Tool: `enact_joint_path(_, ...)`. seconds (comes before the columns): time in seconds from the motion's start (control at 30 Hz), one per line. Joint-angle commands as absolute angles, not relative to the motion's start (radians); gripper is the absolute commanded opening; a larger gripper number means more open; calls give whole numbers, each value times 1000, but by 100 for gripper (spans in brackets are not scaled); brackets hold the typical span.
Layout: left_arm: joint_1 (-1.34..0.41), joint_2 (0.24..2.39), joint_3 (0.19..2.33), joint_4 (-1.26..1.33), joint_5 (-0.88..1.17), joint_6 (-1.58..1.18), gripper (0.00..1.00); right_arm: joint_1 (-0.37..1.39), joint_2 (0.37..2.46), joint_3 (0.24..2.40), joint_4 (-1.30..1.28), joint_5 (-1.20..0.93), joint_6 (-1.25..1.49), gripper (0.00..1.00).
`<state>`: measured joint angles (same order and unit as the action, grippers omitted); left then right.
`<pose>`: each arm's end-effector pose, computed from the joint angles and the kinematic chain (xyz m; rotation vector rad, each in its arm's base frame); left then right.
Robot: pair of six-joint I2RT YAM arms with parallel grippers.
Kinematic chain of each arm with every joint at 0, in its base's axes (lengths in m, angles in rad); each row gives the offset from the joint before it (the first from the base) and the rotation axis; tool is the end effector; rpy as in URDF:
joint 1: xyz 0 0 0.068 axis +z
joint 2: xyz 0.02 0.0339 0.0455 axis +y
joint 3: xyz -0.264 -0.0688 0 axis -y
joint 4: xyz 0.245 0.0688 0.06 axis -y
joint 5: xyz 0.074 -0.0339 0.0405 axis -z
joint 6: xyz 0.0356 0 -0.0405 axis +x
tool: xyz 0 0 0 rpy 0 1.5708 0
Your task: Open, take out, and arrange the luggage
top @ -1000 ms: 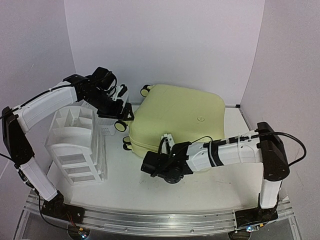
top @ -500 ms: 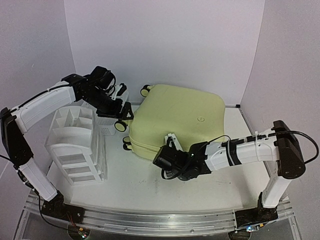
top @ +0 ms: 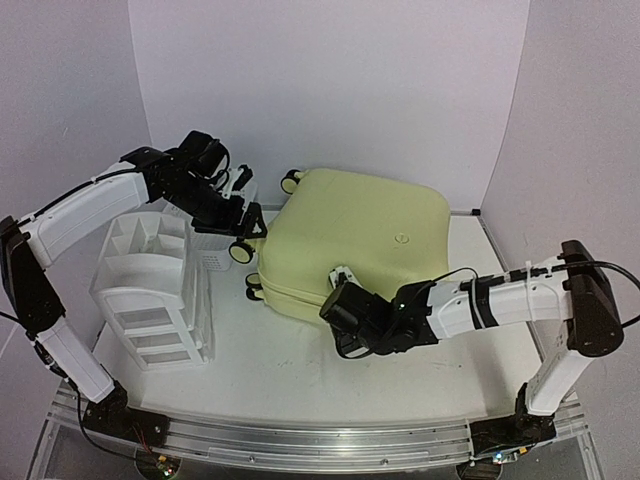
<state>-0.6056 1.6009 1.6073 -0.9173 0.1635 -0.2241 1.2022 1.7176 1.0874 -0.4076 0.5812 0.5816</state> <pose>0.2758 -0.1980 0.3527 0.5534 2.4885 -0.5428 0.1424 0.3144 0.1894 -0.5388 2.3133 0.0584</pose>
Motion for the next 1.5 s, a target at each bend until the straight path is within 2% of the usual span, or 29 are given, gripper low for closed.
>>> enact_joint_path(0.0,-604,1556,1605,-908,176,-215,99,1166,1680,1040,-375,559,608,0)
enact_joint_path(0.27,-604,1559,1605,-906,180,-215,99,1162,1597,966,-413,650,762,0)
enact_joint_path(0.47,-604,1559,1604,-906,183,-216,99,1183,1696,1130,-535,578,636,6)
enact_joint_path(0.67,-604,1554,1602,-907,180,-215,99,1194,1735,1136,-528,717,678,0)
enact_joint_path(0.87,-604,1566,1601,-906,176,-216,99,1195,1743,1168,-709,828,795,0)
enact_joint_path(0.93,-604,1570,1600,-906,171,-216,100,1197,1737,1187,-839,859,857,0)
enact_joint_path(1.03,-604,1578,1600,-906,173,-216,99,1197,1708,1153,-911,839,834,0)
enact_joint_path(1.27,-604,1583,1598,-905,178,-225,99,1196,1635,1044,-914,827,711,0)
enact_joint_path(1.33,-604,1571,1600,-904,198,-236,99,1197,1612,1011,-813,797,584,0)
enact_joint_path(1.47,-604,1524,1595,-893,259,-386,99,1197,1586,1001,-683,799,501,0)
